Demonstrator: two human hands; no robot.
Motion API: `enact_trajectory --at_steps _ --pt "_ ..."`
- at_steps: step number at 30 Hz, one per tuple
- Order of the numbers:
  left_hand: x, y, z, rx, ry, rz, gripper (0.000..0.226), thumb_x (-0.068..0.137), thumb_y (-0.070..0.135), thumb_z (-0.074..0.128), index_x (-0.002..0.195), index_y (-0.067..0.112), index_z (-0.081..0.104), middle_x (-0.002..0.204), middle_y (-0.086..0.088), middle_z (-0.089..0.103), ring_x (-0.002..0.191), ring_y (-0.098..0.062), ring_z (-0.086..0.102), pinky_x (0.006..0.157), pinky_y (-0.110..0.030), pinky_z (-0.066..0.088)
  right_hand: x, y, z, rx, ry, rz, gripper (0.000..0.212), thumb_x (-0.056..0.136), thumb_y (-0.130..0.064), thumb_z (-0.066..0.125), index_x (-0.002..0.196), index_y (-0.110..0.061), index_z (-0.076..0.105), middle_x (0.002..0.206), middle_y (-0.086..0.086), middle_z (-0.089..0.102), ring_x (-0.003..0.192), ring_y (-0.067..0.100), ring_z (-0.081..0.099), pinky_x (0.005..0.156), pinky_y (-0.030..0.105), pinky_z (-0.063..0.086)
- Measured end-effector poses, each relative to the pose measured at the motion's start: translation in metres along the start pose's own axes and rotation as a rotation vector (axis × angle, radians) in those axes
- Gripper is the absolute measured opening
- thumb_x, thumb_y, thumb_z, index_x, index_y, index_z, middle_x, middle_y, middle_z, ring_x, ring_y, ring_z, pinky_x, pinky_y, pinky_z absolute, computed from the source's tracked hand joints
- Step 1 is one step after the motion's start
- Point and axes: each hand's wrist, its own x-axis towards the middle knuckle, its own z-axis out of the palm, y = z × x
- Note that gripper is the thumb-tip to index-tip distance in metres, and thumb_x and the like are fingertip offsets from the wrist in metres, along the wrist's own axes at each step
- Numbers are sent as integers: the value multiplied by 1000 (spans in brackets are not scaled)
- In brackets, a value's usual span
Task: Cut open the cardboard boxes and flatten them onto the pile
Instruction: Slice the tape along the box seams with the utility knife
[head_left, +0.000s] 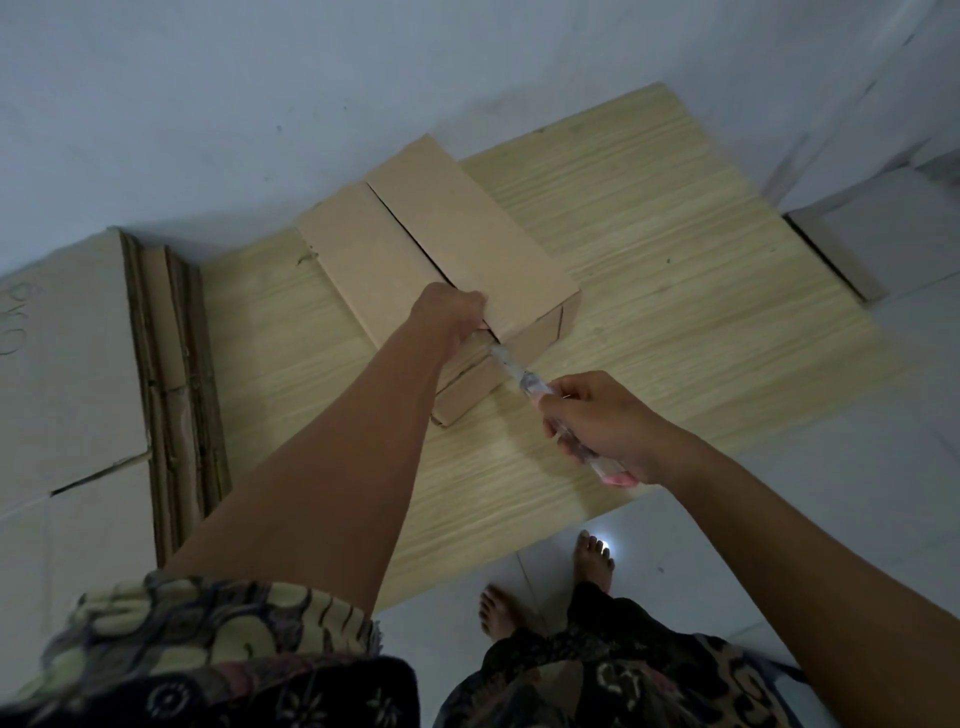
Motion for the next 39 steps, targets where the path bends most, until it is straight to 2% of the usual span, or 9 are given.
enact_trajectory --at_steps 3,7,10,16,20,27,29,33,39 --pt "-4 1 -1 -5 1 5 31 92 29 66 100 -1 68 96 -16 75 90 -28 73 82 -32 60 0 -12 2 7 43 64 36 100 -36 59 76 -9 65 60 7 62 45 15 53 53 28 42" --pt "-13 5 -3 -39 -26 12 23 98 20 64 102 -2 67 87 -13 69 61 -14 58 39 -14 38 4 -26 -7 4 232 142 34 97 -44 62 82 -14 71 56 -4 67 43 8 58 47 26 49" --pt "-11 3 -4 -17 -5 24 34 95 29 67 107 -3 69 101 -16 73 75 -25 63 51 -23 38 4 -28 -15 -53 232 63 32 95 -45 65 86 -15 74 72 1 75 57 16 68 61 45 61" --pt "-21 1 -9 196 111 129 38 70 56 57 73 18 62 93 -9 72 97 -33 67 102 -55 46 -11 -18 -22 -232 99 -40 23 90 -39 71 86 -16 72 65 -1 70 47 7 59 48 24 47" --pt "-26 2 -35 357 95 211 37 66 54 56 59 18 53 96 -18 70 102 -39 65 102 -56 46 -17 -21 -48 -261 -2 -126 29 87 -22 74 65 -11 58 52 1 51 43 12 45 47 25 37" --pt "-19 9 -94 890 -316 -12 22 91 33 71 89 12 75 86 -2 72 83 -17 67 78 -25 51 17 -47 -51 -193 -19 -217 39 104 -40 49 97 -6 67 82 18 68 60 19 61 59 35 53" --pt "-26 4 -94 861 -200 -77 32 84 34 77 100 7 76 86 -5 75 79 -18 68 83 -29 53 31 -52 -45 -230 -3 -260 40 104 -45 45 100 -11 64 76 8 58 63 18 59 64 39 53" --pt "-42 7 -56 729 336 -3 70 89 57 62 138 9 48 140 -16 50 131 -34 47 103 -47 40 54 -55 -36 -212 134 -328 22 103 -43 46 95 -28 59 67 -4 54 61 16 56 64 39 49" --pt "-15 9 15 549 371 171 91 90 73 42 157 14 23 164 -11 19 153 -29 10 117 -66 7 73 -64 -42 -169 329 -379 17 95 -34 60 111 -30 65 80 -5 70 70 21 69 67 42 59"
